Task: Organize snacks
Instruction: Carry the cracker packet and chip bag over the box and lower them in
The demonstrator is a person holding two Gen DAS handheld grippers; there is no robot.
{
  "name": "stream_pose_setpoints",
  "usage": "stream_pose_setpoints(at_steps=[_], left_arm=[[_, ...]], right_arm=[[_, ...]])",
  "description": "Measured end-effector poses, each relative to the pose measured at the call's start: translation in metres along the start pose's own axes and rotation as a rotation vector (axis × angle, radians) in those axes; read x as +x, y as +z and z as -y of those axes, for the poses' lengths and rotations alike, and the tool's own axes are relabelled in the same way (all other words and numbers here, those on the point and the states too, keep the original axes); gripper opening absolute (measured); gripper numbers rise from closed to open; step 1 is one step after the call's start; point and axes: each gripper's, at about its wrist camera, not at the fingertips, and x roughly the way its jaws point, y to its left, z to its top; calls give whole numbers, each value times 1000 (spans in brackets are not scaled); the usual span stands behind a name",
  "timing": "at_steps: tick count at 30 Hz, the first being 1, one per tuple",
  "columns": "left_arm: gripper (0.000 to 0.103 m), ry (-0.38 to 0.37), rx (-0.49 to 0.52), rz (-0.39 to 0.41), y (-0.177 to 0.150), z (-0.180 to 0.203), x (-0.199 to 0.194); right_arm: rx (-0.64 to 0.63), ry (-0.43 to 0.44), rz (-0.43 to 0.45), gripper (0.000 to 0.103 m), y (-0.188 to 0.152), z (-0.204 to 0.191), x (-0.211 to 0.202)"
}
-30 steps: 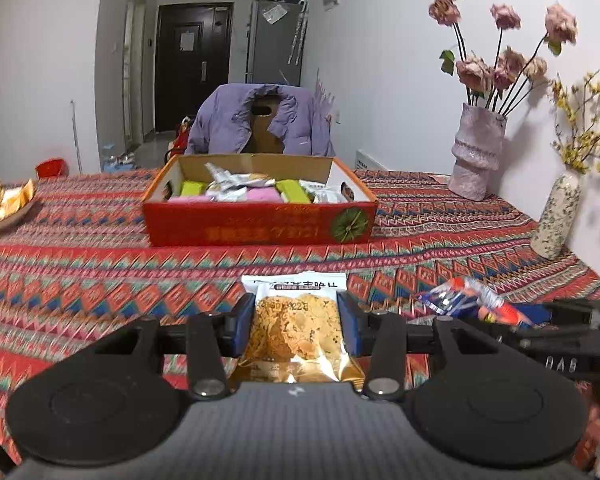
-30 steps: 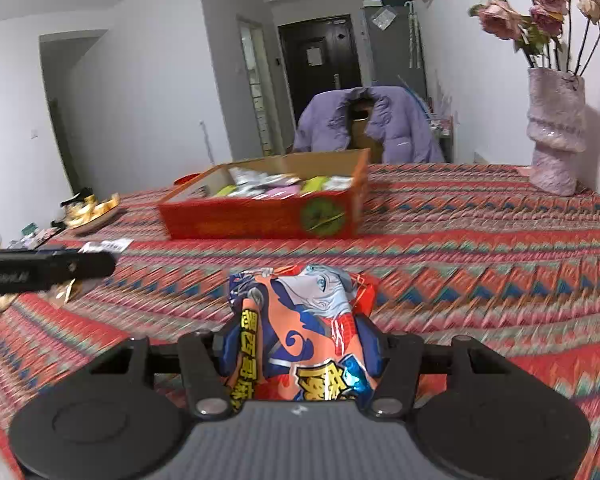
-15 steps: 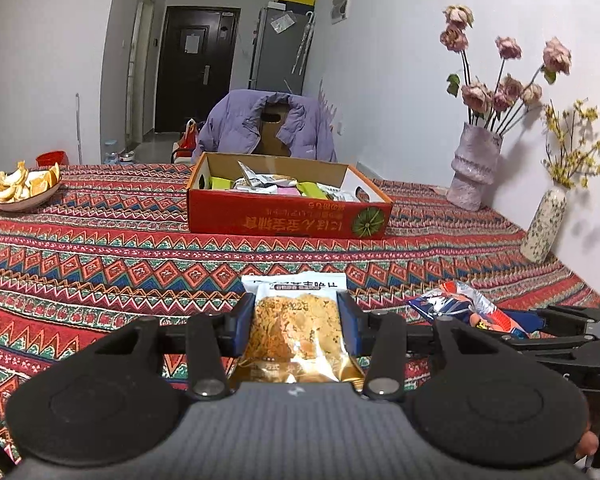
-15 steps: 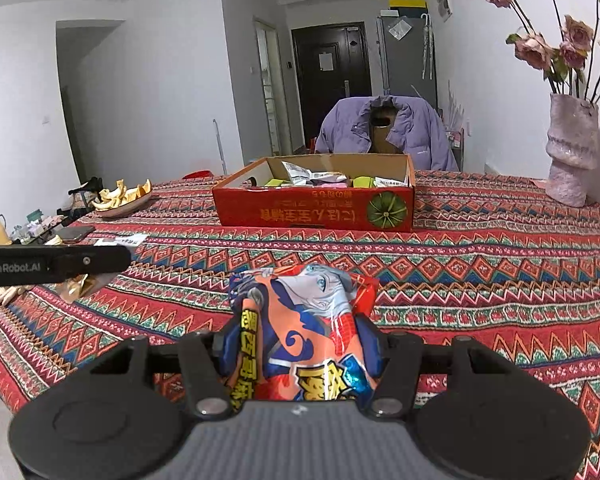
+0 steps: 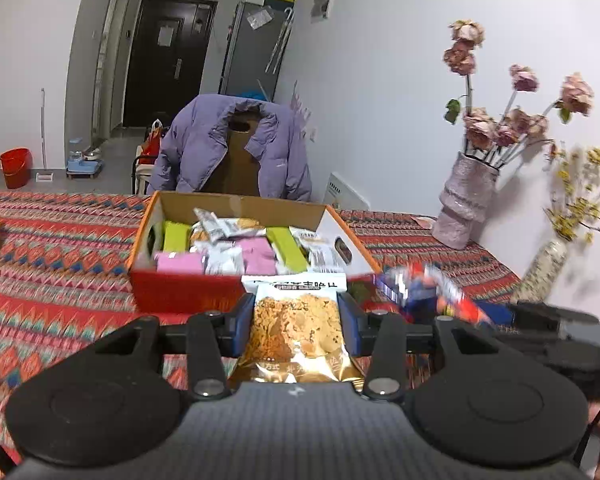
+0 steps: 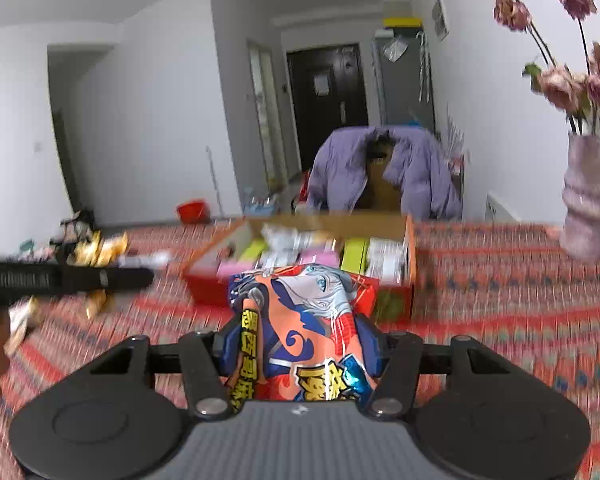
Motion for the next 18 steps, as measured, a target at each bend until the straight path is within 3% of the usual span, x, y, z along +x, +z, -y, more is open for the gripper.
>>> stream_pose_setpoints(at_steps=[6, 10, 18], left_arm=[[45, 25, 41, -23, 56, 6, 78], [45, 57, 37, -91, 78, 2, 140], [45, 110, -15, -233, 87, -22, 253]], right_arm=[[39, 0, 3, 56, 65, 33, 73], [54, -13, -29, 56, 94, 55, 133], [68, -85, -168, 56, 104, 87, 252]])
